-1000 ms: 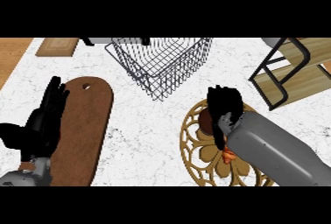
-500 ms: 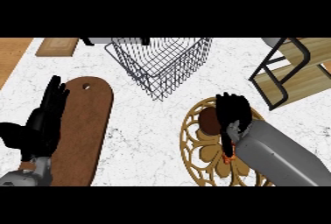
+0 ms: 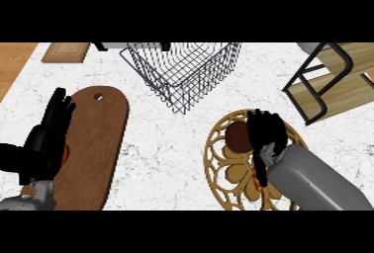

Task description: Pick the croissant from the placemat and place it in the tiered shelf

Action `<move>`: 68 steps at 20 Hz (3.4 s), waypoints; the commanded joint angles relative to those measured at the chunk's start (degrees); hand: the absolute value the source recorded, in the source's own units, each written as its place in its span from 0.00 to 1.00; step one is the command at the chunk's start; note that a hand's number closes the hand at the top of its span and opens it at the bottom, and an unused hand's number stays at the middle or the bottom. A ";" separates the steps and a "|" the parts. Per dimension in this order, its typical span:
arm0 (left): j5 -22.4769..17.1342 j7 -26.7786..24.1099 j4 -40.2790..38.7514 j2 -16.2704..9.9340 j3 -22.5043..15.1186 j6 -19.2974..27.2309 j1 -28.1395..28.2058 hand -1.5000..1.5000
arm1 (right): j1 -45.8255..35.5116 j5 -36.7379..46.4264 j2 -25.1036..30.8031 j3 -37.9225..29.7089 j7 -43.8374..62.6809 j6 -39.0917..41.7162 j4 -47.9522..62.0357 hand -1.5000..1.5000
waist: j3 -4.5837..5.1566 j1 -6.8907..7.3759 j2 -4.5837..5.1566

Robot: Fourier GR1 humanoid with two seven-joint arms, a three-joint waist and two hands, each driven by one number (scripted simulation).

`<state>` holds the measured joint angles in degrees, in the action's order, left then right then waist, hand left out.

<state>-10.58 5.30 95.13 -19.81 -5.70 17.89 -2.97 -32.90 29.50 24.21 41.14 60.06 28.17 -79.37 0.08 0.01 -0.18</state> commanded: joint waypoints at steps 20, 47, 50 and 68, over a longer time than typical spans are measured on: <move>2.46 2.66 1.25 1.92 2.36 -0.75 -0.98 0.50 | 14.64 9.82 15.21 -6.23 -31.79 -9.63 -7.68 1.00 | -0.25 -1.72 -0.12; 2.55 5.16 3.26 1.05 4.79 -2.52 -0.15 0.50 | 42.92 -43.12 39.91 -66.93 -64.30 -13.24 -17.18 1.00 | -0.02 -2.06 -0.27; 3.24 1.20 0.52 3.40 4.22 -3.39 -0.41 0.50 | 37.13 -42.08 40.58 -68.30 -63.86 -9.86 -9.48 1.00 | -0.06 -0.25 0.15; 6.15 0.58 -0.09 6.26 4.28 -6.05 0.11 0.50 | 3.65 -25.33 29.00 -54.00 -69.62 -16.77 22.69 1.00 | -0.10 1.58 0.52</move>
<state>-4.75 7.34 95.89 -13.82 -1.88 12.67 -3.69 -22.10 0.51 56.16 -15.62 -7.22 13.38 -64.17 -0.02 1.39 0.29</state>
